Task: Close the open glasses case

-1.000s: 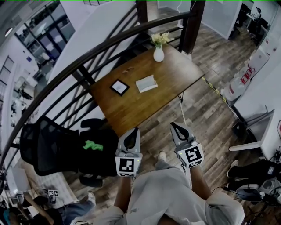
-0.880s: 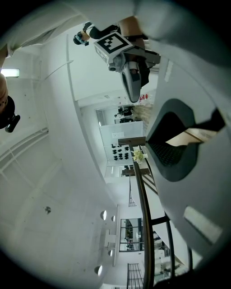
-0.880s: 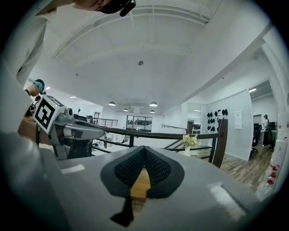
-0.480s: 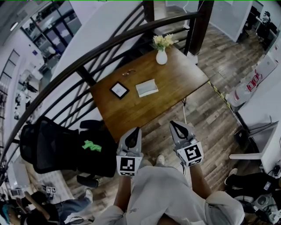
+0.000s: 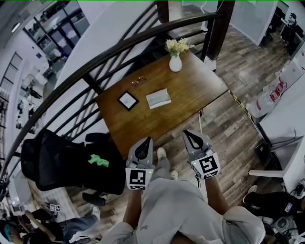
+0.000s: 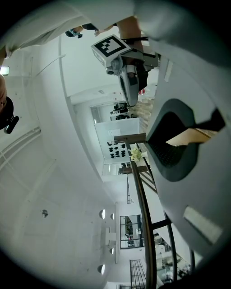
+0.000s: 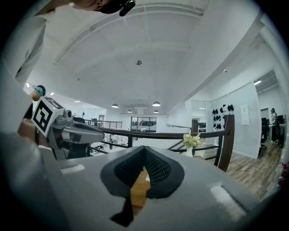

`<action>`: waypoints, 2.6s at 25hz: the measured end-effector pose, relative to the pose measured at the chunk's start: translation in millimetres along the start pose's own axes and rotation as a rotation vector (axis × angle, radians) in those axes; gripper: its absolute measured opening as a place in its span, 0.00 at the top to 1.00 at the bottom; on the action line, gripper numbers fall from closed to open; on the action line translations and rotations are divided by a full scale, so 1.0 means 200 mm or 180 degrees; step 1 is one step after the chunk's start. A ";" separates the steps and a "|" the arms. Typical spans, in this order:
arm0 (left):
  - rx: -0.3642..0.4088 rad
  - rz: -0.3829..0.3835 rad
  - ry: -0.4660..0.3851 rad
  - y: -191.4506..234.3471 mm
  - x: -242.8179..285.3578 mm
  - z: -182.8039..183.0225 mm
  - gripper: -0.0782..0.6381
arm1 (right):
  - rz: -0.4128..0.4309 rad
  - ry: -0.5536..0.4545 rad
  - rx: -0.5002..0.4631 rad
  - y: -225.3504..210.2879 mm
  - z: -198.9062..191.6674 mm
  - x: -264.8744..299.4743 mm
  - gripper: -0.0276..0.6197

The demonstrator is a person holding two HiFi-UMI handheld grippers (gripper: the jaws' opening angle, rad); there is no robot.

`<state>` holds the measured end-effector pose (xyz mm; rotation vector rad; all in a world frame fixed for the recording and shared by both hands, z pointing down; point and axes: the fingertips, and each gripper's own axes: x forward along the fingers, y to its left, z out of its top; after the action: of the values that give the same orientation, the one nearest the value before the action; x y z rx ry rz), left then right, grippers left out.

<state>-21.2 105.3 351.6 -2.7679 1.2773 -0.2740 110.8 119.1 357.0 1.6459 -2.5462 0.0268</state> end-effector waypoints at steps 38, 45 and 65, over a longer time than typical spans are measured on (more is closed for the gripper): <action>-0.0448 -0.0399 0.0272 0.71 1.14 -0.39 0.86 | 0.0046 0.0647 -0.0134 -0.50 -0.22 1.31 0.95; -0.0668 -0.0432 0.0457 0.66 1.26 -0.59 0.86 | 0.0272 0.0919 -0.0200 -0.54 -0.39 1.48 0.95; -0.0924 0.0063 0.1193 0.65 1.60 -1.10 0.86 | 0.1163 0.1553 -0.0441 -0.66 -0.86 1.90 0.95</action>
<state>41.5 -221.8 589.3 -3.0452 1.5324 -0.6855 90.9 -267.8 560.5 0.9590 -2.3566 0.2435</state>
